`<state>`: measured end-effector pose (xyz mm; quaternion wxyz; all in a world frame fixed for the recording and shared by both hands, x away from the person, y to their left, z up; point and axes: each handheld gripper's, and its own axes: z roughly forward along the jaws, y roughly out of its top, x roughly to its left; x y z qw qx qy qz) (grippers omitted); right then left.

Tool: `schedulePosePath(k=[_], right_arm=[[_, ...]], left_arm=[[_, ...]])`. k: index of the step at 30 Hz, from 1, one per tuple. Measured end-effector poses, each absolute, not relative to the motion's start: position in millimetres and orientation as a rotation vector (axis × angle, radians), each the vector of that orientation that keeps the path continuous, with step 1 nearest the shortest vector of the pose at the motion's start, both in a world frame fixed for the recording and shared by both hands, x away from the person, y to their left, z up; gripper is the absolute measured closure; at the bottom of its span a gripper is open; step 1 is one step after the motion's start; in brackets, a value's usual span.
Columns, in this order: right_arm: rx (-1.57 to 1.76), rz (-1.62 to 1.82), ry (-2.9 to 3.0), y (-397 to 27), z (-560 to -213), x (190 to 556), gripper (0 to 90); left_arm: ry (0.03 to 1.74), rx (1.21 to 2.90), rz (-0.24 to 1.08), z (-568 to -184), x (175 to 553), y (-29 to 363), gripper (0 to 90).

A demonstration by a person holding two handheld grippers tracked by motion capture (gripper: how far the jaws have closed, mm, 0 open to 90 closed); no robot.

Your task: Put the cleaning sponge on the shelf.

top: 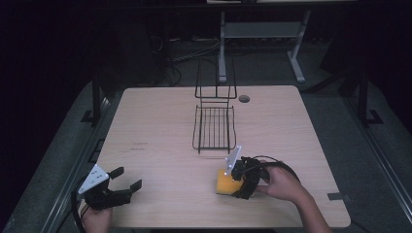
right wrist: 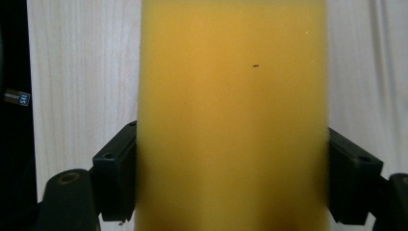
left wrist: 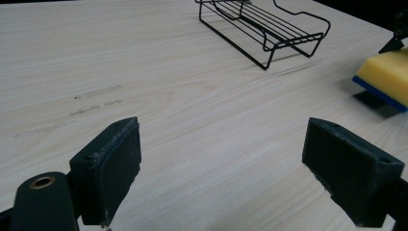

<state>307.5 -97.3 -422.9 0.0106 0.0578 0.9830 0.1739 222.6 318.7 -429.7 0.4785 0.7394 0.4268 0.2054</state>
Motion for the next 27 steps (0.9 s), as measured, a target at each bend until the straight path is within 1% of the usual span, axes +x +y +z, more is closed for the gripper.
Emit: schedulePosePath(k=[14,27], right_arm=[[0.152,0.563,3.07,-85,-404,327,21.6],[0.175,0.611,3.069,-88,-389,341,21.6]], left_arm=[[1.04,1.796,0.497,-429,223,320,12.8],[1.032,1.806,0.493,-429,223,316,12.8]])
